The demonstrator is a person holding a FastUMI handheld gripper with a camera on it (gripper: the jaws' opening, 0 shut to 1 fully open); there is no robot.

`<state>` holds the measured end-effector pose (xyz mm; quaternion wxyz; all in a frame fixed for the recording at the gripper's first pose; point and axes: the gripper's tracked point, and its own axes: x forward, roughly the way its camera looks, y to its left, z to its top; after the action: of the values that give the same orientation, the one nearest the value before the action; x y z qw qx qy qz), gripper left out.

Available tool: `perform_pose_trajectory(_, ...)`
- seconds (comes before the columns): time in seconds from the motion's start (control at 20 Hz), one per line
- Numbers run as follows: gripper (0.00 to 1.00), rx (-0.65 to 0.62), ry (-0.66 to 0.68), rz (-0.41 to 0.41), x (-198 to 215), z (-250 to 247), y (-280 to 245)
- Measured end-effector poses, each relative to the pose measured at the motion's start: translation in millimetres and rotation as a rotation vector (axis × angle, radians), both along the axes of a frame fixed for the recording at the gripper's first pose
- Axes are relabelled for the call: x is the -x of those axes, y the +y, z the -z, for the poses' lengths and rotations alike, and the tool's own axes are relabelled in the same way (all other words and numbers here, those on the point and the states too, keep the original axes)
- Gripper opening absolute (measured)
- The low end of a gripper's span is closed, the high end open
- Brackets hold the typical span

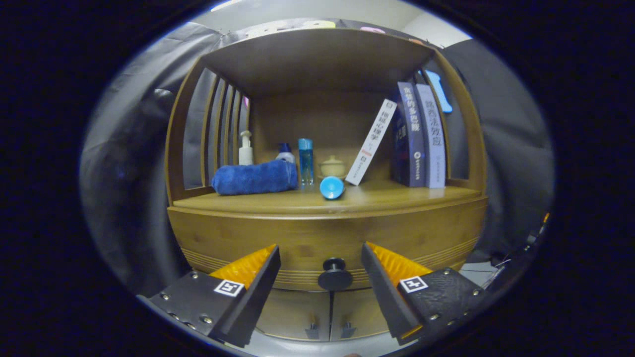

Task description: Pull open the drawer, take out the items inside it, and place them on the countertop above the cabinet.

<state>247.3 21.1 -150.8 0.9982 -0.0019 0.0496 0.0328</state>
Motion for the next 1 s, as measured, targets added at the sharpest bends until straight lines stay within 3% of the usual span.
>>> perform_pose_trajectory(0.55, 0.98, -0.005, -0.072, -0.008, 165.9, -154.6, -9.3)
perform_pose_trajectory(1.0, 0.98, -0.064, -0.086, -0.028, 277.9, -242.3, -22.7)
